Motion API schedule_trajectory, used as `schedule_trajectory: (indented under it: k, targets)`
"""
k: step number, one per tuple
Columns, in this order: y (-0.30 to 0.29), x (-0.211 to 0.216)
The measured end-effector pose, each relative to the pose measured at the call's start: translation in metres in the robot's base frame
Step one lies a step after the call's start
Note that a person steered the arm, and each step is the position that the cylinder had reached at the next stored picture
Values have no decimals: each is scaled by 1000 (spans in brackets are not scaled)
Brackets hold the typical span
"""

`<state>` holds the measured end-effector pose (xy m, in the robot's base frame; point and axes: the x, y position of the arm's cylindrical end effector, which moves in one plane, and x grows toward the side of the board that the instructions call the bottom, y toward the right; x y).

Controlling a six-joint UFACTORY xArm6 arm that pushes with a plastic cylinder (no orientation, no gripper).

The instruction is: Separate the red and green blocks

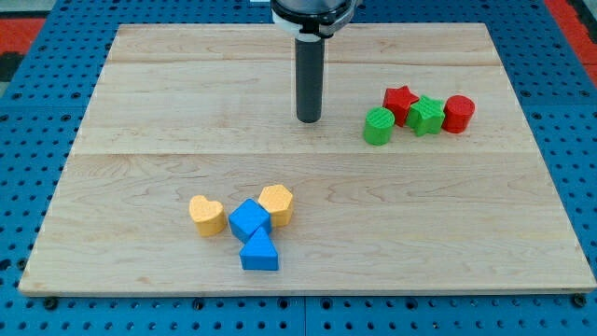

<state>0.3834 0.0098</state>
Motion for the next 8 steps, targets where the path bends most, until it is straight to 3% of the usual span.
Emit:
schedule_trajectory:
  k: [1,2,3,4,5,8]
  targets:
    - [1,12]
    - [21,86]
    - [115,91]
    - [210,67]
    - [222,21]
    - [63,-11]
